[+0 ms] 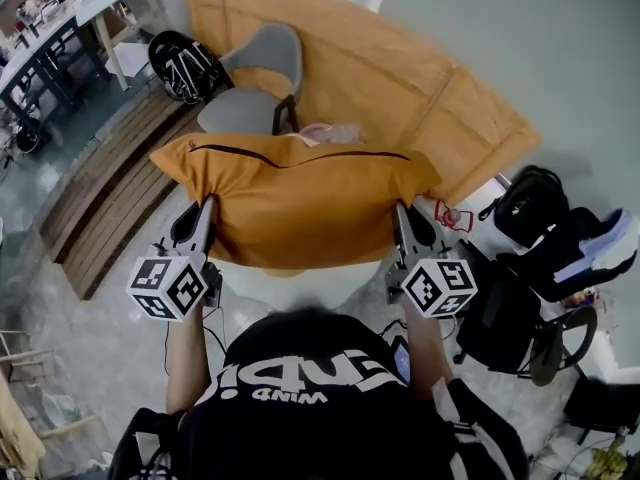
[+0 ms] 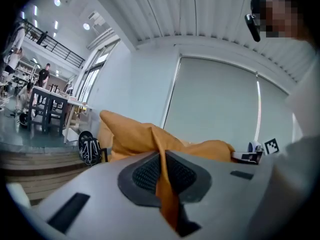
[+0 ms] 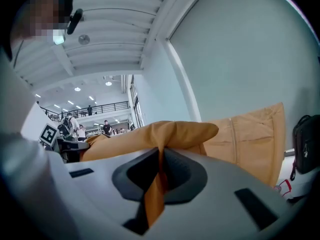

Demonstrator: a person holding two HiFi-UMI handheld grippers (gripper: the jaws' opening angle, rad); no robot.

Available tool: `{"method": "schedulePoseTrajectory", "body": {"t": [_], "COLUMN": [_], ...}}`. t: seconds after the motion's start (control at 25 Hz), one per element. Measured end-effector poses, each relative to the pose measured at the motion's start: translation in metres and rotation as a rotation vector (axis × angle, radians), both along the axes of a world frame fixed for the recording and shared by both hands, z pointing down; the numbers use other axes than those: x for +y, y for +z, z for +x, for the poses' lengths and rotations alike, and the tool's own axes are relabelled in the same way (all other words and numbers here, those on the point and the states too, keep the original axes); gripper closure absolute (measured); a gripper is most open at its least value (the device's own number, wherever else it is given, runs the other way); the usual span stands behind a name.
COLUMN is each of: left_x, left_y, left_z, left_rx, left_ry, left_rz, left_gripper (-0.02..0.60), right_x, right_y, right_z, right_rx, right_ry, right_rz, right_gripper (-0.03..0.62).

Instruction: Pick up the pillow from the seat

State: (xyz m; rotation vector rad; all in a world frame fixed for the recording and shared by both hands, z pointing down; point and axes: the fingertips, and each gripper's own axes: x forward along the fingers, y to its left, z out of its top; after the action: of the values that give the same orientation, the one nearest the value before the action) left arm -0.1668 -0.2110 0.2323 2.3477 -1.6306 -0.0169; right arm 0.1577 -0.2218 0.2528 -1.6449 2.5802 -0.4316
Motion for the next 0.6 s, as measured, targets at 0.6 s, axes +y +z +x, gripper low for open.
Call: {"method": "schedulePoseTrajectory", "body": {"t": [0.6], "left_x": [0.032], "left_y": [-0.018], "left_z": [-0.001], "left_rx": [0.008], "left_ry": [0.01], "left_rz": [0.021], "left_gripper": [0.557], "right_x": [0.024], "right_y": [-0.013], "right_z": [0.0], "right_rx": [-0.005], "right_ry": [-0.007], "right_rz": [0.029], "right_gripper": [0.554]}}
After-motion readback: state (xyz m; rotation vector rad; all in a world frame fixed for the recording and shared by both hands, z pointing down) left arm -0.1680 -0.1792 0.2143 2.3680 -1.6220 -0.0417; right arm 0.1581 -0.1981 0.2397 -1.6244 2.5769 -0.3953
